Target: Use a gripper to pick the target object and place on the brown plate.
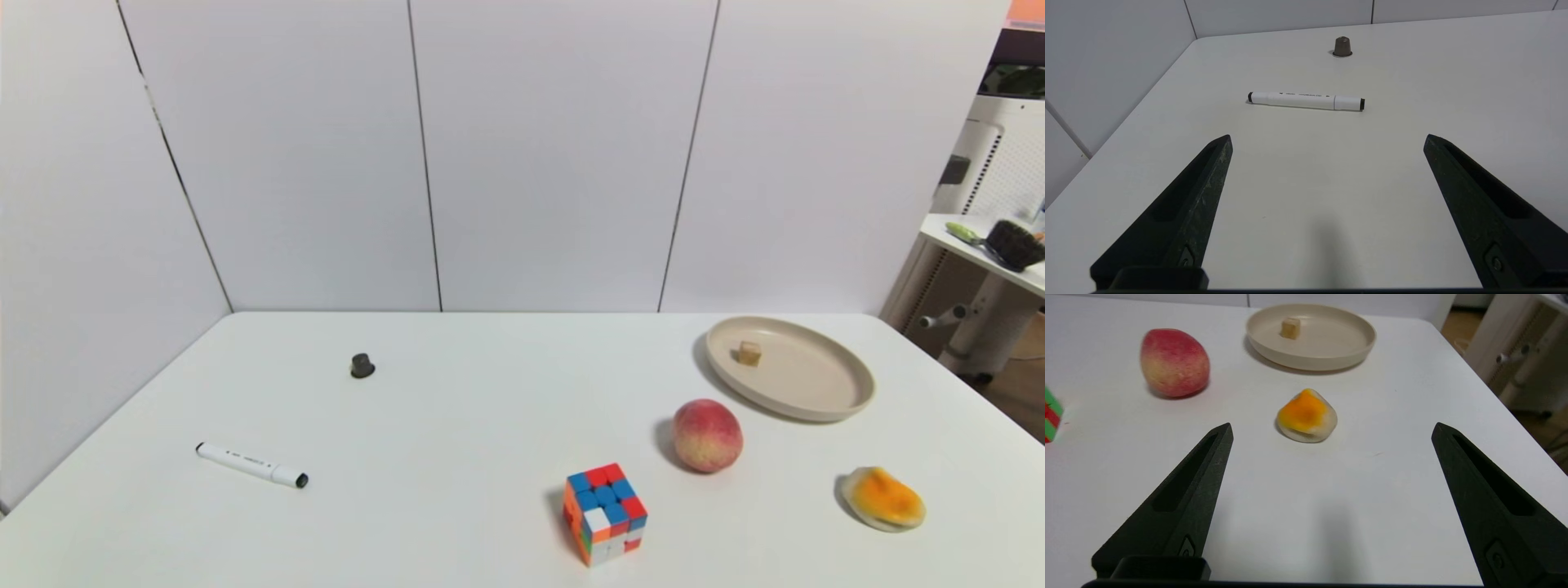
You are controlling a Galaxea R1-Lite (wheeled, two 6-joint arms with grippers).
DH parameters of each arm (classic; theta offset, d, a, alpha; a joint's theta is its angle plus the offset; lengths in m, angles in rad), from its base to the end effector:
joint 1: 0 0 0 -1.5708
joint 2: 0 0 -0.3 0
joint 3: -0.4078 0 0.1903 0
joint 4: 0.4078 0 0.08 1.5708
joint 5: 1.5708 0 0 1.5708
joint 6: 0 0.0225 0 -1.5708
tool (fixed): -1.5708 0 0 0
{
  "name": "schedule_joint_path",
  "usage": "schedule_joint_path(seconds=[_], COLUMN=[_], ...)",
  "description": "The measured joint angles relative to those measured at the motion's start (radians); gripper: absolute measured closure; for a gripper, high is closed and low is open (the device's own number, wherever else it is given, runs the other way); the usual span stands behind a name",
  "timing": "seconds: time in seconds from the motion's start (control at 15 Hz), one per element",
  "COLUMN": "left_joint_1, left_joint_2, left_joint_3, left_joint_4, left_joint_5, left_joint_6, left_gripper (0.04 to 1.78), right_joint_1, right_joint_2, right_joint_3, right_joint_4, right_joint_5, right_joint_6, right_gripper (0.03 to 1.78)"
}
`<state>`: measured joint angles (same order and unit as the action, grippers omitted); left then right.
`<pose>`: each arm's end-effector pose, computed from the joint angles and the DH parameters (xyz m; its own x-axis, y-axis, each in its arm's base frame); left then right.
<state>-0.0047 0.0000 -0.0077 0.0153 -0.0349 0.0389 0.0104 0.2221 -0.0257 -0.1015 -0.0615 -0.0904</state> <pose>-0.0234 -0.0007 0.0760 0.9992 -0.0396 -0.0076 0.0399 0.9985 0.0386 -0.0046 -0.0014 0.0963 0.9942 -0.0511 -0.0946 0.0420 0.9945 -0.0957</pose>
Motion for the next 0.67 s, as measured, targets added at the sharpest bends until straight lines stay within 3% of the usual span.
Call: schedule_joint_path(seconds=[0.13,0.27,0.67], left_joint_1=[0.0,0.0,0.0], left_joint_2=[0.0,0.0,0.0], left_joint_3=[0.0,0.0,0.0], left_joint_4=[0.0,0.0,0.0], left_joint_5=[0.0,0.0,0.0], left_joint_6=[0.0,0.0,0.0], left_gripper=[0.13,0.13,0.13], right_joint_1=[-0.007,-0.009,-0.009], right_joint_2=[-0.12,-0.178,-0.224], right_joint_3=[0.019,0.023,0.025], right_joint_4=[0.069,0.102,0.109], right_joint_5=[0.067,0.104,0.096], right_joint_6=[-0.029,-0.027,0.011], right_gripper=[0.13,0.12,0.12])
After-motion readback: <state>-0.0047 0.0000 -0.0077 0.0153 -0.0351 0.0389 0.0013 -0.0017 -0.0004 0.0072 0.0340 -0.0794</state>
